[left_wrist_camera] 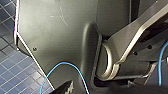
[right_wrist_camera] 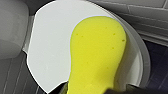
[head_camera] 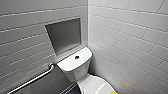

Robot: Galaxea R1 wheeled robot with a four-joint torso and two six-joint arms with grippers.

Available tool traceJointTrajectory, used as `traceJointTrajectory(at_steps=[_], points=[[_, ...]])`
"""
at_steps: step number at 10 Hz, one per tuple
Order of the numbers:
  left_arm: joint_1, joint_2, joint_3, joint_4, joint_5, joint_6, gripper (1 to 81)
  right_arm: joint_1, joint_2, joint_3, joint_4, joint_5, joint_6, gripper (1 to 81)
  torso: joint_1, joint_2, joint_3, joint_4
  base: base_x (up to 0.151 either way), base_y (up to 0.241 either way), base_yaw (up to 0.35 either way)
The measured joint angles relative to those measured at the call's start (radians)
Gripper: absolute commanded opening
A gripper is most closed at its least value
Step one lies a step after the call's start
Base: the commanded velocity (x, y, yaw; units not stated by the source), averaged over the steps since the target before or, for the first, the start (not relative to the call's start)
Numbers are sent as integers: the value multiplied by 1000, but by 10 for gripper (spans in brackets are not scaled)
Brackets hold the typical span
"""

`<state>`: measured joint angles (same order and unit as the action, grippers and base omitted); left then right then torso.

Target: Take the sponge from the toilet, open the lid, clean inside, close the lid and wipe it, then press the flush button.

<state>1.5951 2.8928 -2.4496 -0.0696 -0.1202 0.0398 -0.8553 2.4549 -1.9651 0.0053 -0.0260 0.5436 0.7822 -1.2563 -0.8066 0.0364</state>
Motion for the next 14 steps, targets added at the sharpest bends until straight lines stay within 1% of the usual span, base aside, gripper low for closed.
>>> traceJointTrajectory(at_steps=[1, 2, 4, 6, 9, 11, 14], points=[[-2, 2, -4, 0, 0, 0, 811, 0, 22, -24, 0, -3, 0, 811, 18, -31, -35, 0, 0, 0, 0], [-1, 2, -5, 0, 0, 0, 811, -1, 40, -38, 0, -22, 0, 811, 32, -51, -60, 0, 0, 0, 0], [-2, 4, -6, 0, -2, 0, 811, 1, 45, -40, 1, -29, 8, 811, 67, -107, -71, 0, 0, 0, 0], [-5, 7, -8, 0, -2, -1, 811, 6, 44, -42, 2, -29, 8, 811, 86, -136, -79, 0, 0, 0, 0], [-3, 7, -13, -1, 2, -3, 811, 6, 84, -87, 2, -30, 9, 811, 92, -144, -80, 0, 0, 0, 0], [-3, 5, -13, 0, 4, -3, 811, 4, 118, -122, 1, -31, 9, 811, 111, -182, -80, 0, 0, 0, 0], [0, 5, -14, 0, 8, -3, 811, 5, 161, -158, 1, 6, 9, 811, 118, -196, -80, 0, 0, 0, 0]])
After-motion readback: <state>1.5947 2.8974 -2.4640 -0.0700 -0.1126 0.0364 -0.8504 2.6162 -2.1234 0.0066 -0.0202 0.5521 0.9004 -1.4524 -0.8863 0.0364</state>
